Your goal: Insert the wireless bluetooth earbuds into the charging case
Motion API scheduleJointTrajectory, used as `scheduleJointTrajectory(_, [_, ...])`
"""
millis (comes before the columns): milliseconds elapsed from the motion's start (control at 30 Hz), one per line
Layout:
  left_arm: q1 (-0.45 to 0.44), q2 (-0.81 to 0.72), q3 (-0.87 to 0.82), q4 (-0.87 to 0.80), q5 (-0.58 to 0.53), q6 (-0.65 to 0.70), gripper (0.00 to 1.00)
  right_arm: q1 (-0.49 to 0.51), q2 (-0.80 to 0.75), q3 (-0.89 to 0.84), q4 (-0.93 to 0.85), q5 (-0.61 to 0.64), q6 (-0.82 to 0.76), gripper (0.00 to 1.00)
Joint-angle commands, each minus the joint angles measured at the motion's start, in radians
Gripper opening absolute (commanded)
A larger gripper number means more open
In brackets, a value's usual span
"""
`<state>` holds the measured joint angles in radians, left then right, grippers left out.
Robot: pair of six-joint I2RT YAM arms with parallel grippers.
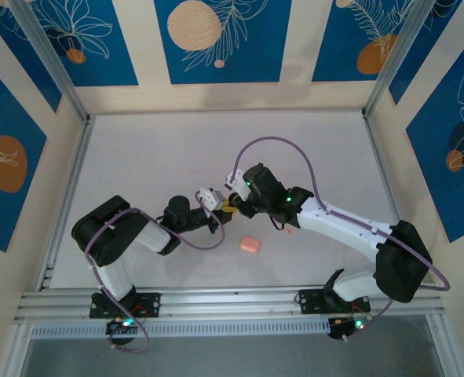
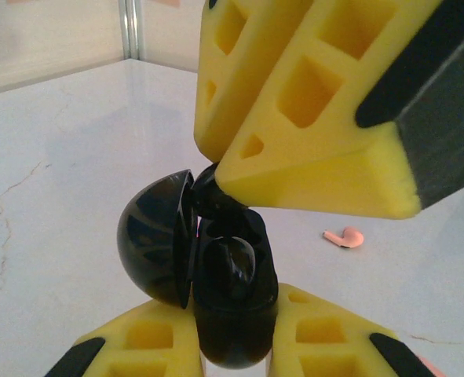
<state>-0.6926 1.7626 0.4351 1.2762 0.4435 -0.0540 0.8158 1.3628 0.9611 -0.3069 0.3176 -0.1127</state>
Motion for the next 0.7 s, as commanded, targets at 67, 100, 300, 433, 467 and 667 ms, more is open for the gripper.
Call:
scheduleJointTrajectory(67, [-0.01, -0.038, 0.011, 0.079, 0.023, -0.006, 0.18, -0.022, -0.009, -0.01, -0.043, -0.079, 0.064, 0.19])
scheduleJointTrajectory(100, [-0.01, -0.039, 0.01, 0.082, 0.022, -0.004, 0.18, -0.03, -0.008, -0.009, -0.046, -0.1, 0.079, 0.19])
scheduleJointTrajectory(300, [-0.009, -0.056, 0.002, 0.086, 0.021, 0.021, 0.18, -0.065, -0.012, -0.014, -0.052, -0.187, 0.149, 0.23])
scheduleJointTrajectory(433, [-0.01, -0.058, -0.002, 0.096, 0.021, 0.031, 0.18, -0.094, -0.025, -0.02, -0.033, -0.257, 0.197, 0.29])
scheduleJointTrajectory(467, [-0.01, -0.058, -0.002, 0.098, 0.023, 0.03, 0.18, -0.102, -0.029, -0.02, -0.028, -0.274, 0.208, 0.3])
scheduleJointTrajectory(667, [-0.01, -0.058, -0.009, 0.107, 0.019, 0.034, 0.18, -0.15, -0.062, -0.011, -0.019, -0.373, 0.248, 0.39])
